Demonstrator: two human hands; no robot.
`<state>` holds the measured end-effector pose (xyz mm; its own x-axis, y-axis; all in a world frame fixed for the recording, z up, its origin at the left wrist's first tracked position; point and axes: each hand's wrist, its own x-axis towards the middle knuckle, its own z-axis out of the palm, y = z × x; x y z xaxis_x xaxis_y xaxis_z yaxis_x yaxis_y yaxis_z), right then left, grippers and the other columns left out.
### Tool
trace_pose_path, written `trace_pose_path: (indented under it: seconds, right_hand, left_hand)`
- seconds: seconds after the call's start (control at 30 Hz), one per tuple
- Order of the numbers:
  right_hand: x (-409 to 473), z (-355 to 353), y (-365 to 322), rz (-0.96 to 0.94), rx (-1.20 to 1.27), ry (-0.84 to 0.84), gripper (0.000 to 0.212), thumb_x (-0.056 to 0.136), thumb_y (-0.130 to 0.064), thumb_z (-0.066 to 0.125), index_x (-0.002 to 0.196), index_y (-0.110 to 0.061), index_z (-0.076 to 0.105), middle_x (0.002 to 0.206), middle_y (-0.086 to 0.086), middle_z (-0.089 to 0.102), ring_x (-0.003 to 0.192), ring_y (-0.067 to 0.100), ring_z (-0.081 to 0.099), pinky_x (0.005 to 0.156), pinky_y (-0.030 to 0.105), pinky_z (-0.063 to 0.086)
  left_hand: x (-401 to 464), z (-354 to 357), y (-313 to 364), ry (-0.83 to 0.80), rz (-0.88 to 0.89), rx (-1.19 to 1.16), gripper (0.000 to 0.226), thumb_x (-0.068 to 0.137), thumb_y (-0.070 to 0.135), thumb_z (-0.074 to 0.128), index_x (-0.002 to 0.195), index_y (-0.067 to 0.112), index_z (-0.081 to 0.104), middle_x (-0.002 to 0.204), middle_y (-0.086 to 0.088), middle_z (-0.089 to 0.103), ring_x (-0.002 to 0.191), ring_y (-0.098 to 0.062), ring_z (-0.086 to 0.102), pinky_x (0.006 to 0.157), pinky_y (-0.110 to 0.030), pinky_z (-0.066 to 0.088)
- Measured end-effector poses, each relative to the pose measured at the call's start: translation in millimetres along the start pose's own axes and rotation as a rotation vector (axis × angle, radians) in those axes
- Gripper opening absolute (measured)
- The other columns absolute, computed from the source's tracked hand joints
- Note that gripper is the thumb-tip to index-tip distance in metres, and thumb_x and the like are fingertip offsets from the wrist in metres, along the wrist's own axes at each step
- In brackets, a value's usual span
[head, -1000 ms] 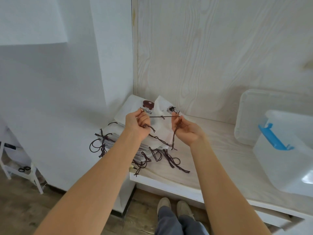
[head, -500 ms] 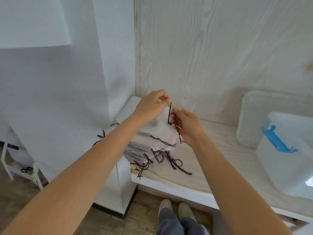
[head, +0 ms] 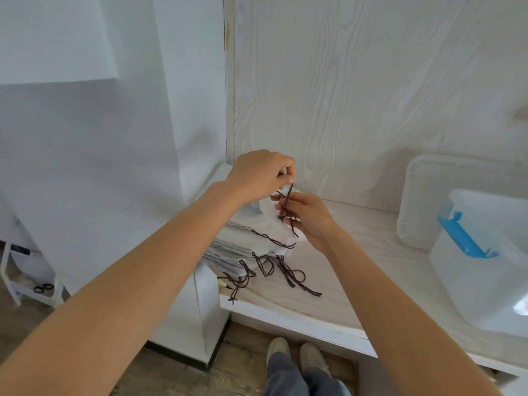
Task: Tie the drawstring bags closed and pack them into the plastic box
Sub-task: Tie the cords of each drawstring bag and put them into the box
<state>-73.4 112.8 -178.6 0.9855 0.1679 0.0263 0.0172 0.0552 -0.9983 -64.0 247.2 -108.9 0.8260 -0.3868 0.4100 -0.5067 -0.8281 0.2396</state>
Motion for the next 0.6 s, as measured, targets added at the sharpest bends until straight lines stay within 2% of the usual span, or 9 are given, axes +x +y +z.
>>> trace_pose_path:
  seconds: [0.1,0.17,0.27,0.37,0.43,0.5,0.6]
  right_hand:
    - [2,-2,1,0.012,-0.059,-0.022,0.025,0.094,-0.002,0.044,0.101,-0.004,0.068,0.075,-0.002,0.058,0.066,0.01,0.051,0.064,0.018,0.046]
    - [3,-4,2,-0.001,-0.105,-0.008,0.024,0.094,-0.003,0.044,0.102,-0.003,0.067,0.073,-0.003,0.06,0.067,0.01,0.051,0.061,0.018,0.046]
    - [3,-6,2,-0.055,-0.122,0.063,0.015,0.09,-0.001,0.054,0.089,-0.007,0.067,0.069,0.001,0.064,0.062,0.011,0.054,0.049,0.015,0.042]
    - [4,-7,4,-0.075,-0.076,0.099,0.015,0.085,0.001,0.06,0.074,-0.007,0.066,0.067,0.003,0.069,0.055,0.01,0.053,0.044,0.016,0.038]
    - [4,-7,6,-0.073,-0.074,0.056,0.015,0.086,0.0,0.061,0.074,-0.006,0.067,0.069,0.004,0.069,0.055,0.008,0.053,0.046,0.015,0.039]
    - [4,-9,8,-0.057,-0.062,-0.007,0.012,0.087,-0.001,0.06,0.08,-0.003,0.069,0.074,0.006,0.068,0.057,0.007,0.053,0.052,0.014,0.042]
    - [4,-12,10,0.007,0.012,-0.094,0.014,0.088,0.002,0.056,0.084,-0.002,0.069,0.087,0.01,0.067,0.069,0.011,0.057,0.06,0.013,0.046]
  left_hand:
    - [8,-4,-7,0.01,0.014,0.033,0.01,0.09,0.028,0.057,0.088,0.025,0.066,0.081,0.007,0.07,0.087,-0.005,0.043,0.065,-0.026,0.035]
    - [13,-8,-10,-0.033,0.026,0.001,0.009,0.088,0.024,0.061,0.088,0.02,0.069,0.083,0.002,0.071,0.085,-0.005,0.048,0.069,-0.026,0.039]
    - [17,-14,-11,-0.065,0.053,-0.08,0.008,0.086,0.019,0.064,0.086,0.015,0.071,0.085,-0.002,0.072,0.074,-0.005,0.058,0.073,-0.026,0.047]
    - [20,-10,-12,-0.077,0.064,-0.125,0.008,0.086,0.017,0.064,0.085,0.012,0.071,0.083,-0.002,0.072,0.067,0.005,0.056,0.073,-0.025,0.048]
    - [24,-5,-14,-0.077,0.054,-0.124,0.008,0.086,0.015,0.064,0.085,0.011,0.071,0.083,-0.003,0.072,0.066,0.0,0.058,0.072,-0.025,0.047]
    - [29,1,-17,-0.096,0.046,-0.113,0.008,0.085,0.014,0.064,0.085,0.01,0.071,0.084,-0.003,0.072,0.074,-0.008,0.062,0.076,-0.026,0.048]
    - [37,12,-23,-0.17,0.023,-0.1,0.007,0.085,0.016,0.066,0.084,0.012,0.071,0.083,-0.002,0.072,0.084,-0.011,0.063,0.079,-0.026,0.046]
